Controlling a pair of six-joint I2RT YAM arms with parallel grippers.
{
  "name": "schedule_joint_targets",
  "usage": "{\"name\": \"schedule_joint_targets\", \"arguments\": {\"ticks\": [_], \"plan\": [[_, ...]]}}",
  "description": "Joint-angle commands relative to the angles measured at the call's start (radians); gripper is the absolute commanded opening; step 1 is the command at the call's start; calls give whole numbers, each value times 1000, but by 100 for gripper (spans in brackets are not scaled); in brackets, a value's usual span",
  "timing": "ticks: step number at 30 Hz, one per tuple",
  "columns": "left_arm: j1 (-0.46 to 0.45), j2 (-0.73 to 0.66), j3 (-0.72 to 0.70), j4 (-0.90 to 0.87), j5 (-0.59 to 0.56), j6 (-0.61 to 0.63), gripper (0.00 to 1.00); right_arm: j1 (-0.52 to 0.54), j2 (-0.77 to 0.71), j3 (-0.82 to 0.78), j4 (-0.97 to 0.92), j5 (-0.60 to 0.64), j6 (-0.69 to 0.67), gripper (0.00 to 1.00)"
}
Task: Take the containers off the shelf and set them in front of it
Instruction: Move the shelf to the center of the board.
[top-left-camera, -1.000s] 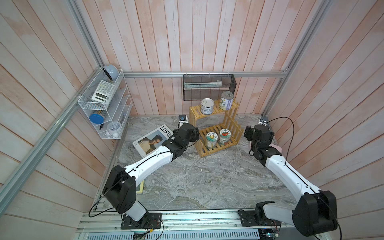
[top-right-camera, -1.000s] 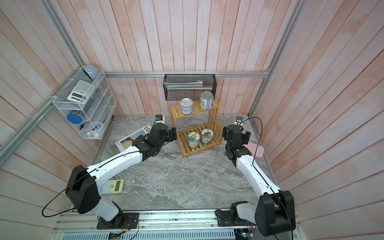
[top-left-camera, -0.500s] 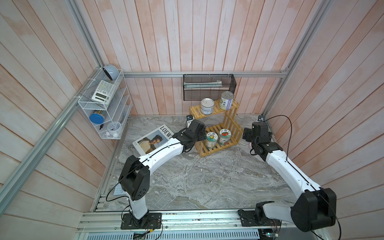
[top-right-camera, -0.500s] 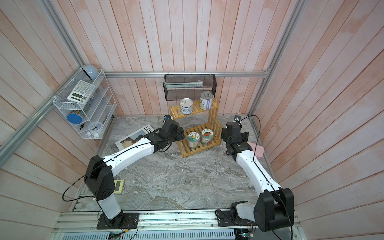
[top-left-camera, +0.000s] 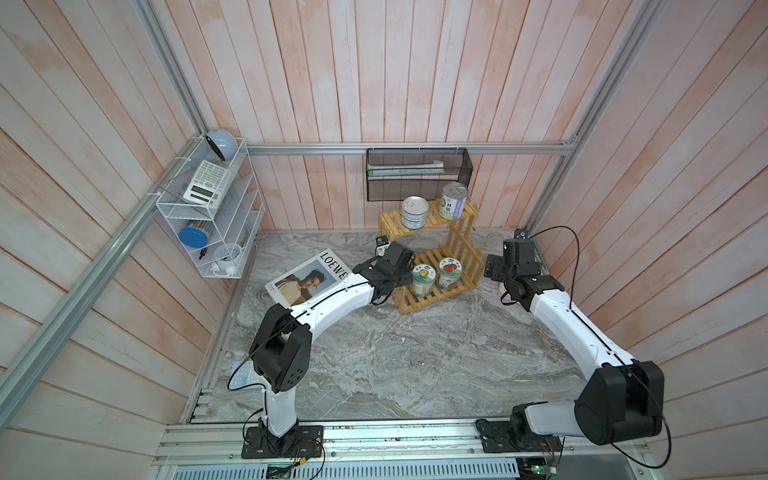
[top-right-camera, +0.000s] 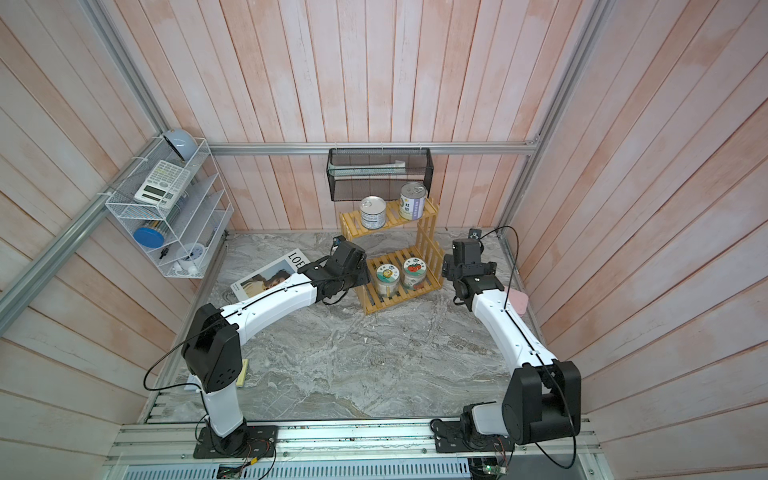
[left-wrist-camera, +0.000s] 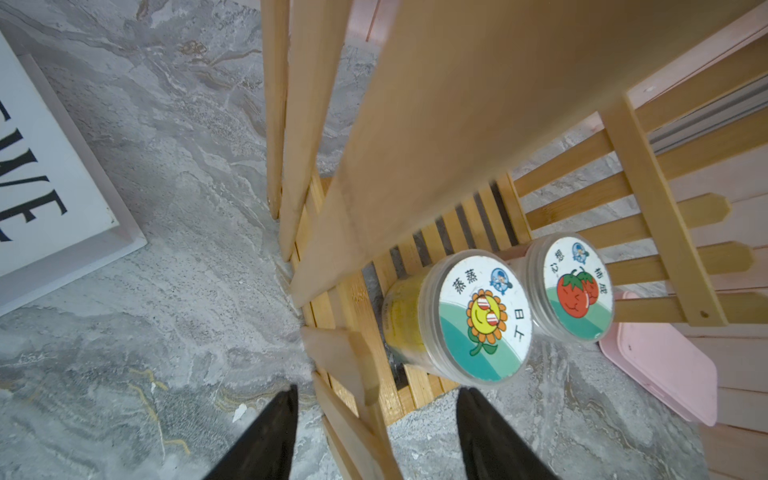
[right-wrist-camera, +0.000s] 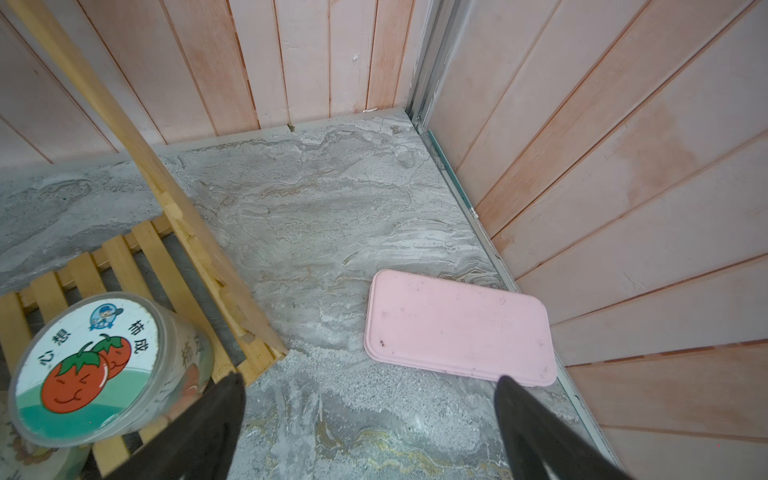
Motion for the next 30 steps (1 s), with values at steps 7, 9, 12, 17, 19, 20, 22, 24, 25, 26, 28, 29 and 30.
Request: {"name": "schedule_joint_targets", "arguments": {"ticks": [7, 9, 12, 17, 19, 20, 22, 24, 25, 26, 28, 29, 30], "plan": [[-8, 43, 32, -26, 13, -17, 45, -10, 15, 38, -40, -35, 7, 98], [-7, 43, 28, -27, 8, -19, 38, -15, 25, 48, -43, -49, 2, 98], [-6, 35, 22, -36, -11, -19, 31, -19, 45, 71, -57, -84, -8, 98], [-5, 16, 9, -57, -49, -3, 21, -21, 77, 100, -74, -174, -20, 98], [-1, 8, -1, -63, -57, 3, 19, -21, 93, 115, -81, -209, -22, 98], [1, 5, -8, -66, -62, 8, 17, -20, 102, 123, -87, -226, -22, 98], [4, -3, -21, -74, -71, 15, 15, -20, 118, 140, -92, -258, -24, 98], [10, -16, -39, -77, -83, 21, 13, -21, 135, 161, -101, -283, -26, 98], [12, -24, -52, -77, -89, 25, 13, -21, 147, 172, -111, -299, -26, 98], [14, -34, -61, -79, -98, 28, 12, -20, 158, 188, -124, -317, -26, 98], [19, -50, -83, -81, -112, 33, 12, -21, 179, 205, -139, -355, -21, 98], [24, -59, -94, -83, -119, 34, 12, -21, 187, 207, -141, -374, -16, 98], [26, -66, -103, -82, -124, 37, 12, -20, 193, 208, -140, -387, -10, 98]]}}
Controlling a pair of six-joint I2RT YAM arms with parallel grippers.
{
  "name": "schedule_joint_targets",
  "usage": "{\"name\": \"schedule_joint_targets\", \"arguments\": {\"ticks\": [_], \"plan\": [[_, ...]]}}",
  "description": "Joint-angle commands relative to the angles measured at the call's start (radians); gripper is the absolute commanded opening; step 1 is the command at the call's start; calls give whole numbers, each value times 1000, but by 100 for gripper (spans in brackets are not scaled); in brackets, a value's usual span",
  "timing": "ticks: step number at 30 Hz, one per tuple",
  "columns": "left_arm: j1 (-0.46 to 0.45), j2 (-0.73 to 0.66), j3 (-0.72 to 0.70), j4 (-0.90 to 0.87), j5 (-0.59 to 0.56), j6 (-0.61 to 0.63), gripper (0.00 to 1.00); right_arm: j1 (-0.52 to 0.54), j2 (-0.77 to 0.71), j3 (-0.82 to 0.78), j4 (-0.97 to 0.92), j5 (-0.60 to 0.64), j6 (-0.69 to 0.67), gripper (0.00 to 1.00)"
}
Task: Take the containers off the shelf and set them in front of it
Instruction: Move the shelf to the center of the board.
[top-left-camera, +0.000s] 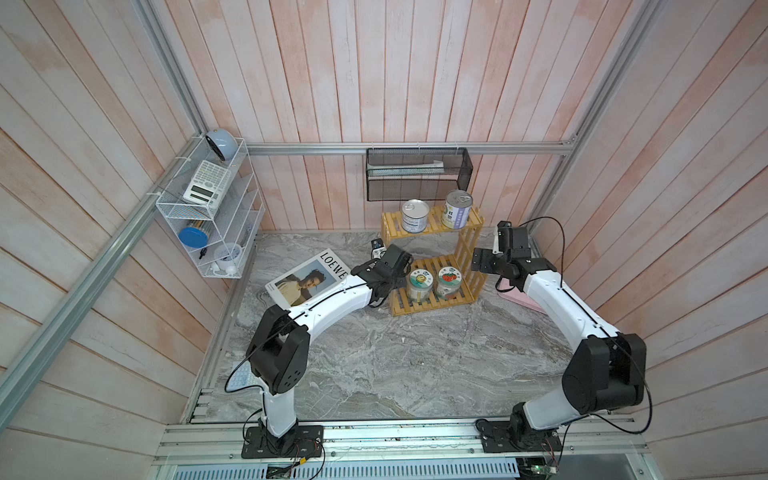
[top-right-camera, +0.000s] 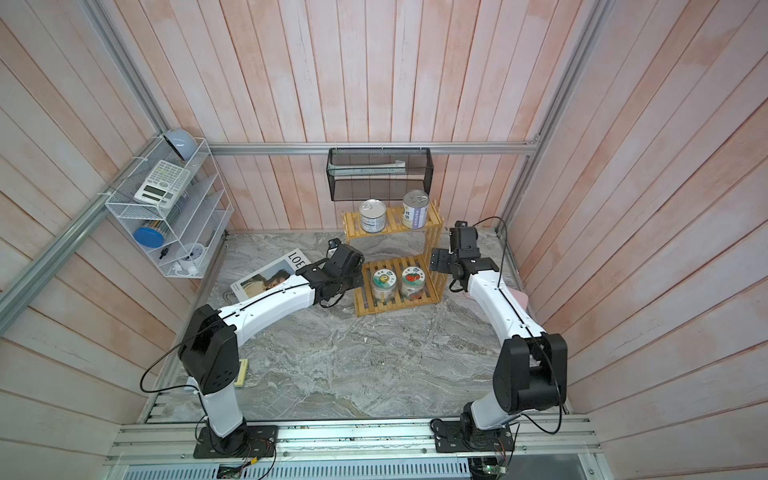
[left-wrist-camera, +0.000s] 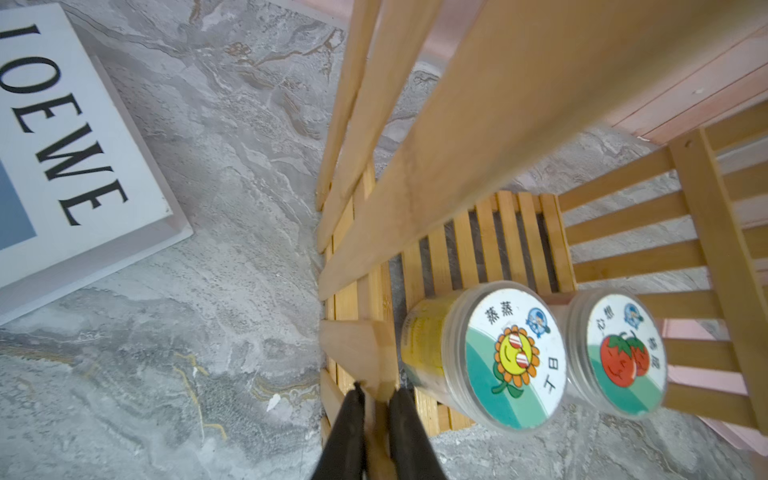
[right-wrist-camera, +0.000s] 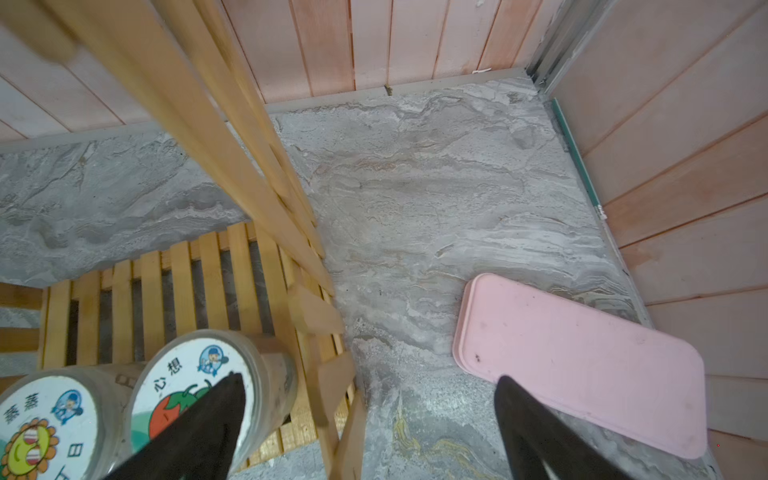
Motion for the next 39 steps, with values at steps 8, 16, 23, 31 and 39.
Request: {"name": "schedule_joint_targets", "arguments": {"ticks": [8, 16, 23, 31, 39], "plan": [[37, -66, -97, -64, -74, 44, 12, -4, 40, -12, -29, -243, 46, 92], [40, -93, -136, -54, -87, 45, 11, -4, 20, -92, 8, -334, 95, 59], [44, -128, -183, -50, -99, 40, 10, -1, 5, -129, 3, -350, 116, 30], [50, -188, -241, -64, -128, 40, 8, 18, -47, -195, 0, -365, 120, 3], [59, -271, -331, -95, -173, 24, 8, 68, -99, -269, -13, -359, 131, 0]]}}
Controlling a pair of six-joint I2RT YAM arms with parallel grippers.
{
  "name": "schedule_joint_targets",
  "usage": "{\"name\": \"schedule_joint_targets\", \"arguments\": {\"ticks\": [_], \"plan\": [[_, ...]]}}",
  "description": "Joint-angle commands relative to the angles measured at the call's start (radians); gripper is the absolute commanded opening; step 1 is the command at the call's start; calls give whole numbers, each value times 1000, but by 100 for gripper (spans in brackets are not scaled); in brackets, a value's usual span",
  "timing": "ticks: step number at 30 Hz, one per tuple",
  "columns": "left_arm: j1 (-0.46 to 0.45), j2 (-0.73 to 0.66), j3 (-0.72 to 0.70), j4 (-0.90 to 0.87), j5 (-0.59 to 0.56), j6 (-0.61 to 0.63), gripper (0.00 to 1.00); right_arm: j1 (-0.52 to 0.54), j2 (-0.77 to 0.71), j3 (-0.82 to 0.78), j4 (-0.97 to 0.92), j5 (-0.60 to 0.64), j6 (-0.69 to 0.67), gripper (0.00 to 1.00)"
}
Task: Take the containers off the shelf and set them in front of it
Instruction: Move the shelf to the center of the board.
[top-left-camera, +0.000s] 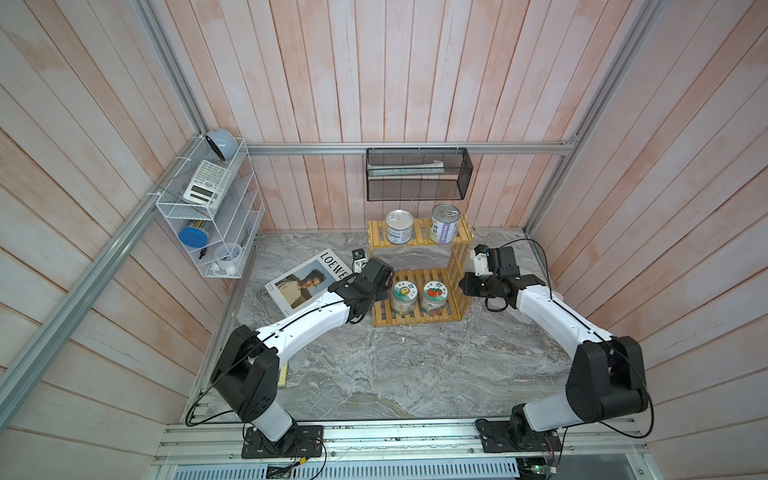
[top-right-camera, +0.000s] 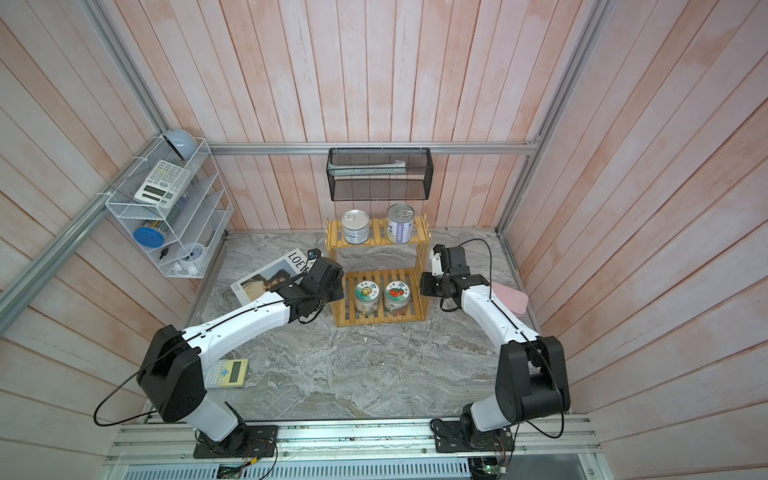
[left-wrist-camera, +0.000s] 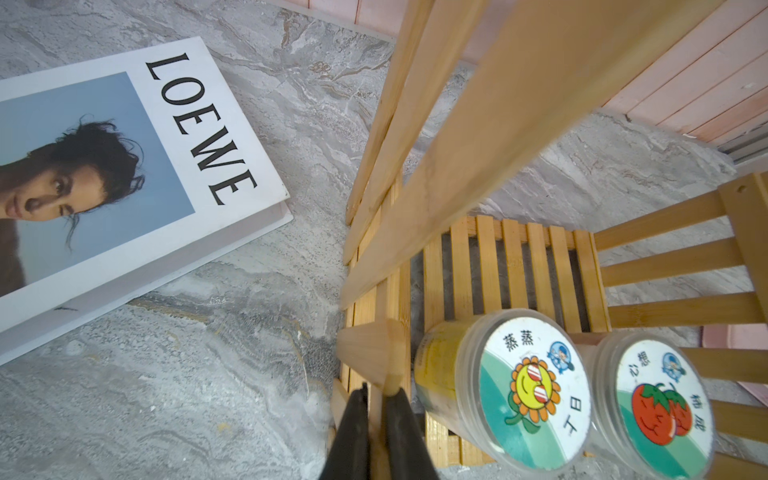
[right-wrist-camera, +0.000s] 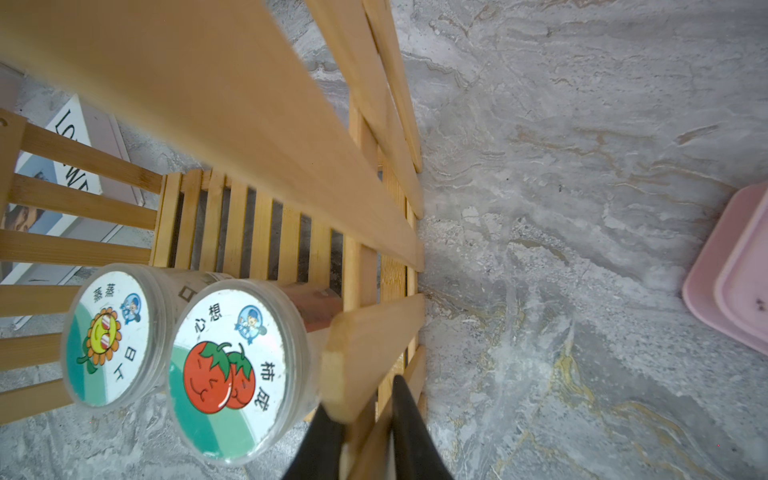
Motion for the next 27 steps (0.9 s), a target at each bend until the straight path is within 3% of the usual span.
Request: {"name": "schedule_joint_targets", "arguments": {"ticks": [1, 8, 22, 27], "plan": [[38, -45, -59, -140, -121, -23, 8, 15, -32, -55, -52, -23, 69, 0], [47, -100, -100, -178, -159, -28, 8, 91, -81, -106, -76, 28, 95, 0], [85, -155, -162, -175, -161, -23, 8, 127, -153, -154, -118, 65, 123, 0], [84, -164, -176, -145, -146, -18, 29, 127, -152, -141, -125, 74, 116, 19]]}}
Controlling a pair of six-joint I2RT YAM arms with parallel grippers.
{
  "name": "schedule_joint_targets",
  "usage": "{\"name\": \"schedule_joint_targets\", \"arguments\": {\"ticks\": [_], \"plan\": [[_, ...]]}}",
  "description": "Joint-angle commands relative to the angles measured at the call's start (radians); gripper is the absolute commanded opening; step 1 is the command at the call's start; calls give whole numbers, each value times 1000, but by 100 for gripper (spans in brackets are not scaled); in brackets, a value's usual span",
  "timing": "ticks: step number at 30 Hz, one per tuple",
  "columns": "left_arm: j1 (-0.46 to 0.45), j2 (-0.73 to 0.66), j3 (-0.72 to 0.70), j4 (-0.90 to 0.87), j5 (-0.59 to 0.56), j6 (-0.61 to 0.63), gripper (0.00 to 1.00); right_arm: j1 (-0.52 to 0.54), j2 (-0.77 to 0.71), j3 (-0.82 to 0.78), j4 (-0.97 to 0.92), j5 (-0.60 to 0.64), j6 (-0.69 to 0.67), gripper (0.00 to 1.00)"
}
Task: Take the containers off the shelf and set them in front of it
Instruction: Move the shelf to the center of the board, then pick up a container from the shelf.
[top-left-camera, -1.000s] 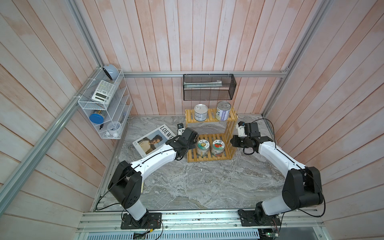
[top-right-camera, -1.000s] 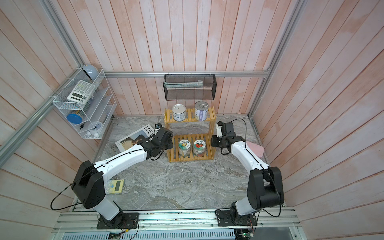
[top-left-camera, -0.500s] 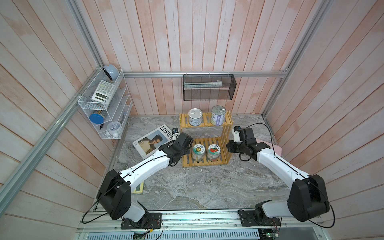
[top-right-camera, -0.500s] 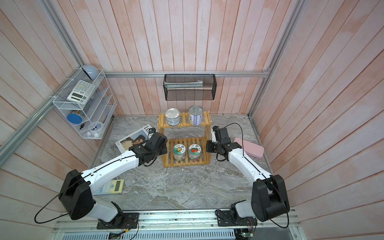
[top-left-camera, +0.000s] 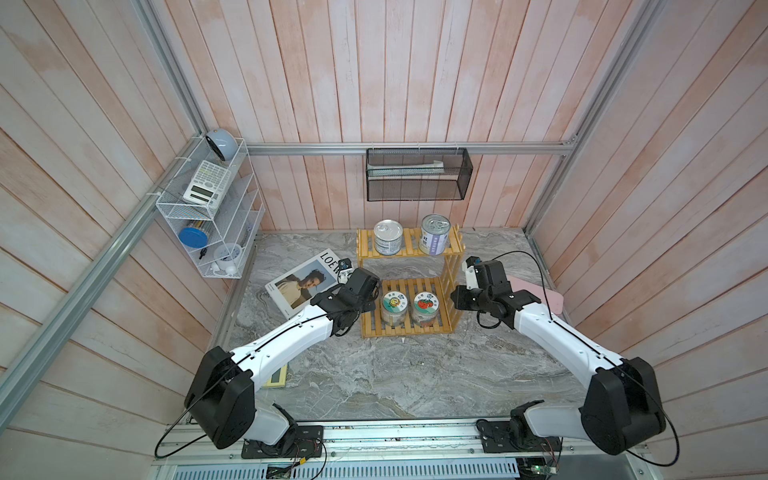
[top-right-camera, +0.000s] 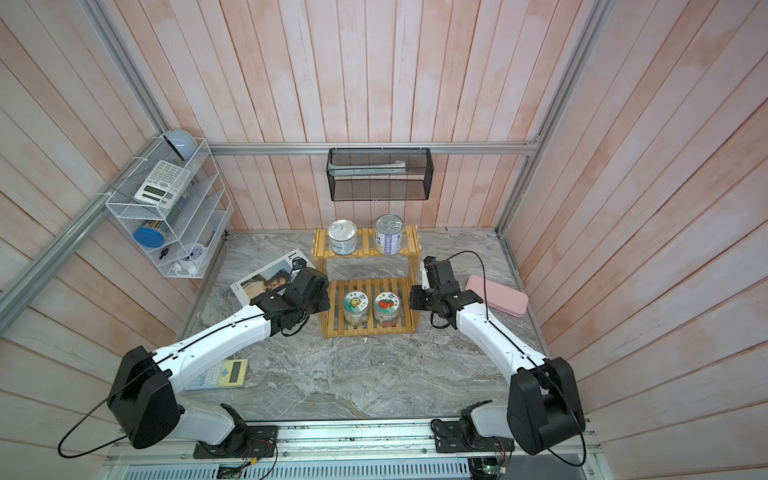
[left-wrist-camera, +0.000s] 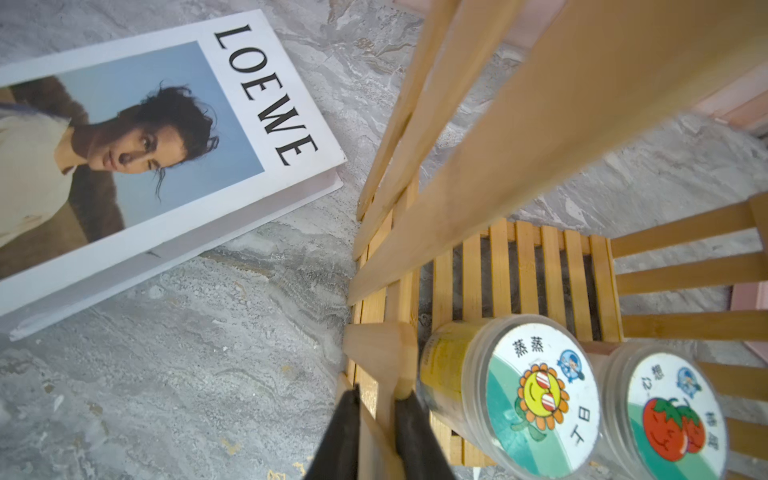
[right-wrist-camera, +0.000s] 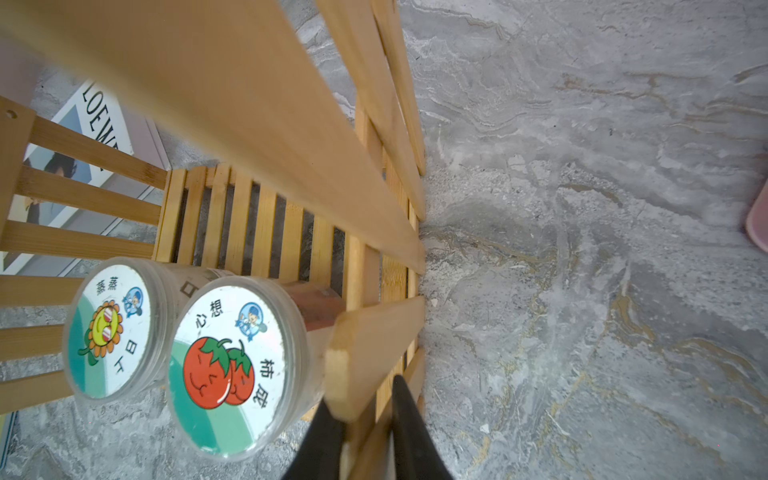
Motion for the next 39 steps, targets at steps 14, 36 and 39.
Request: {"name": "schedule_joint_targets", "arguments": {"ticks": [14, 36, 39], "plan": [[36, -82, -53, -54, -136, 10, 96, -13, -83, -20, -138, 5, -10, 88], [-21, -357, -141, 148, -97, 220, 100, 9, -347, 229, -172, -112, -270, 98], [-17, -371, -166, 199, -62, 241, 100, 25, -299, 280, -128, -125, -298, 98]]}}
